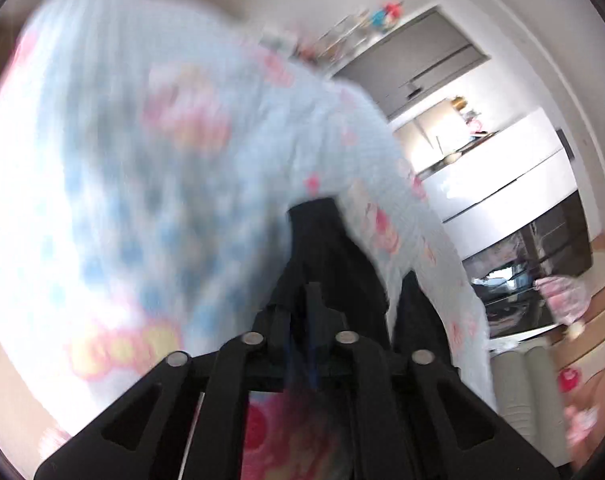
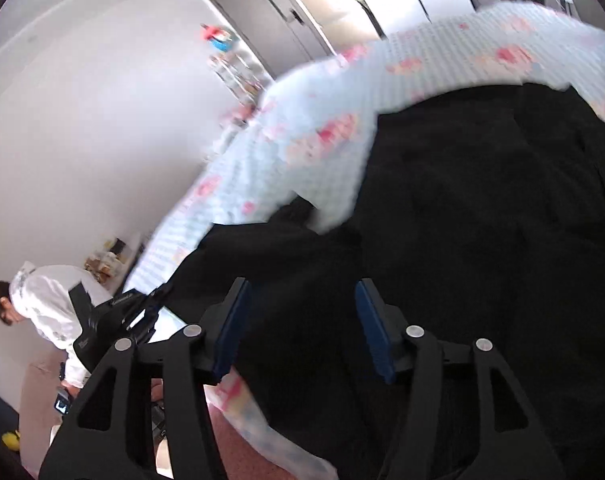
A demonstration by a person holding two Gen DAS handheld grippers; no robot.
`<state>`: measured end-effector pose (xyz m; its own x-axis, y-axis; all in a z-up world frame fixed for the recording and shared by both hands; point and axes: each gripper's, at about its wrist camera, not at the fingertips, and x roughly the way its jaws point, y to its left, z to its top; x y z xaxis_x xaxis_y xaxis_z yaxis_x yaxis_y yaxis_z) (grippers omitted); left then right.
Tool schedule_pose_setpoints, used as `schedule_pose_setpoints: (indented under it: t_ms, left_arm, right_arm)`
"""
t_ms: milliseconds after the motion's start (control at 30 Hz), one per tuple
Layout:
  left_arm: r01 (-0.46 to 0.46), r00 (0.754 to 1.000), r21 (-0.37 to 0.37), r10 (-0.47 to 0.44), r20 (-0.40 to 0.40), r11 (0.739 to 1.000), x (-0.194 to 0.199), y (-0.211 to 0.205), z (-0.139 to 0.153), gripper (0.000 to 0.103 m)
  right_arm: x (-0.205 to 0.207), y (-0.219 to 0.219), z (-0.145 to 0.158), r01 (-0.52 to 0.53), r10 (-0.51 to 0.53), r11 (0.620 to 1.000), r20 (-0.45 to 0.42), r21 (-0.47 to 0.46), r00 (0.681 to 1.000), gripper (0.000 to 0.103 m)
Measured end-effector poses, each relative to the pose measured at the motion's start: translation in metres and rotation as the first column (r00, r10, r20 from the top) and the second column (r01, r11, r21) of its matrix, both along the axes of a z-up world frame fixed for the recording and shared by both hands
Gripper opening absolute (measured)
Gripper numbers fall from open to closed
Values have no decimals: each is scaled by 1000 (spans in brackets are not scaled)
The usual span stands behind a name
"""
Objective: Fold clothes
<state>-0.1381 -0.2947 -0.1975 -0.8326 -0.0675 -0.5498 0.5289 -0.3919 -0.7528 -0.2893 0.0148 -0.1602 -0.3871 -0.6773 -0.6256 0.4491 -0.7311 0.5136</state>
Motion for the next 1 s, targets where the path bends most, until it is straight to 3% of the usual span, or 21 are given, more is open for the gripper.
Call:
schedule_pose_setpoints:
  t_ms: [33,67,133,200,233,333,433,467,500,567,633,667,700,767,800,900,933,1000]
  left_arm:
    - [9,1000,52,-9,2,999,0,-2,-16,45]
    - [19,1000,95,-19,1,995,-1,-4,-29,56]
    - [55,998,81,-54,-18,995,-15,-2,-27,56]
    - [90,995,18,-89,-33,996,-31,-1,-12,35]
    - [119,993,-69,-120,-8,990,-45,4,7,16]
    - [267,961,-261,-278,-5,928,-83,51,66,6]
    - [413,888,-423,-460,-8,806,-119,109,127,6]
    - [479,842,-456,-539,-1,750,-126,142,140,6]
    - [541,792,-483,-611,15,689,-131,175,149,6]
    - [663,693,-487,-713,111,569,-127,241,123,7]
    - [767,574,-474,-792,206,433,-124,308,98,19]
    - [811,509,-461,-823,253,360,-122,341,85,31]
    - [849,448,-435,-844,295,299,-121,369,70,34]
    - [904,407,-288,-843,352,316,-126,377,26,39]
    - [908,409,-259,-831,378,329,-115,380,15,41]
    - [895,433,-290,-821,372,340,-95,367,21,50]
    - [888,442,-303,-819,364,345,-88,362,24,60]
    - [875,462,-329,-815,350,355,-76,350,32,63]
  right_arm:
    - [-2,0,-9,0,-1,1000,50,12,999,57]
    - [-4,0,-19,0,-2,1000,98,23,995,57]
    - [-10,6,-20,13,-16,999,87,37,996,56]
    - [-15,12,-22,26,-30,998,76,52,997,57]
    - [-18,16,-22,33,-37,998,70,59,997,57]
    - [-25,49,-5,135,-137,990,45,52,990,57]
    - [-31,74,4,199,-200,980,39,26,979,57]
    - [-31,87,12,221,-221,975,23,16,975,57]
    - [-31,100,20,243,-243,970,7,5,970,57]
    - [-31,132,36,314,-315,949,-32,-21,949,57]
    - [-31,163,46,376,-377,926,-49,-42,925,60]
    - [-29,175,48,401,-402,916,-54,-26,914,62]
    - [-28,188,50,426,-426,905,-61,-10,903,65]
    - [-22,197,44,395,-392,918,-54,47,918,71]
    - [-22,192,35,362,-361,930,-28,63,932,72]
    - [-20,178,8,258,-264,961,54,104,963,72]
    - [-21,167,3,227,-235,967,65,116,970,74]
    - [-28,135,-4,149,-159,979,62,137,985,76]
